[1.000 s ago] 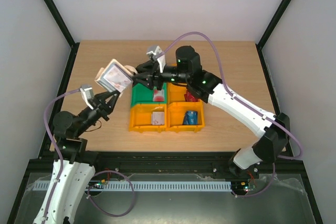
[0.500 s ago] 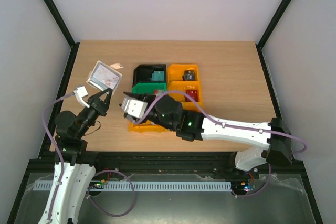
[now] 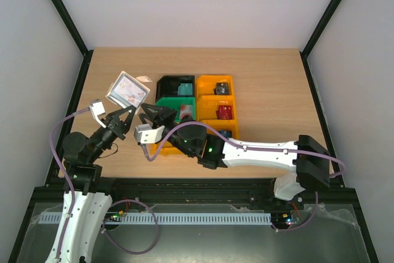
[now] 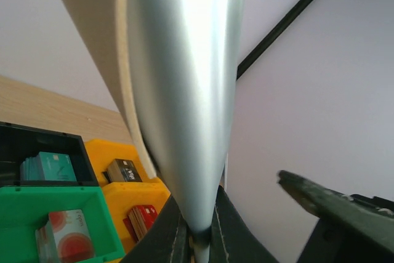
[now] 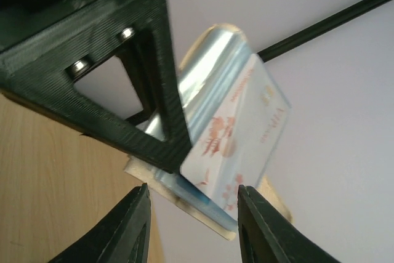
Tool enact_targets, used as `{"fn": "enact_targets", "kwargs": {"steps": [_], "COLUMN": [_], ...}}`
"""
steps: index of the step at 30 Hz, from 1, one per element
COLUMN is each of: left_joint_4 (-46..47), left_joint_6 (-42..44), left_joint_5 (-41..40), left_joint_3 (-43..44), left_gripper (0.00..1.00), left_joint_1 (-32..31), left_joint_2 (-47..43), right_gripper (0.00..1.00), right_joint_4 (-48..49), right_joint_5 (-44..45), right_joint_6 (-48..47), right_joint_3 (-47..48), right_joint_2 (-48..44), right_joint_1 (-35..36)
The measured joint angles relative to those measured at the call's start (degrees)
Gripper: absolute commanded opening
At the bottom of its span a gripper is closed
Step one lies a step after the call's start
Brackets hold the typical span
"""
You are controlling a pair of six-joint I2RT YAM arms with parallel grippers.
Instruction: Take the credit cards out of the card holder
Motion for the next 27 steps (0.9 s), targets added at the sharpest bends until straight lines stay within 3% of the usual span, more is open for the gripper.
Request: {"fn": "enact_targets", "kwargs": {"steps": [10,15,19,25,27], "left_joint_4": [1.36,1.68,1.68,-0.50,-0.83], "left_joint_6": [0.04,0.81,5.11,19.76,23.61], "left_joint_5": [2.56,2.56,3.98,11.37,14.93], "left_joint_3": [0.00,0.00,0.02,2.56,3.65], "left_gripper": [0.02,0.02,0.02,0.02,0.02], "left_joint_1": [0.00,0.00,0.00,0.00,0.00], "left_joint_2": [0.17,0.24,0.26,-0.04,-0.02], "right_gripper": [0.35,0.40,0.53,1.00,0.99], "right_joint_4": [0.66,-3.08,-14.14,-27.91,-32.02], "right_joint_5": [2.38,0.57,-8.96,-30.40,-37.92], "right_joint_6": [-3.48,-0.04,11.06,28.87,34.38], "right_joint_3": [1.07,2.58,8.41,18.53,22.53], "right_joint_2": [2.51,1.88,-1.51,-6.75,-6.84], "right_joint_1": [0.00,-0.37,-3.69,-15.82,-19.32]}}
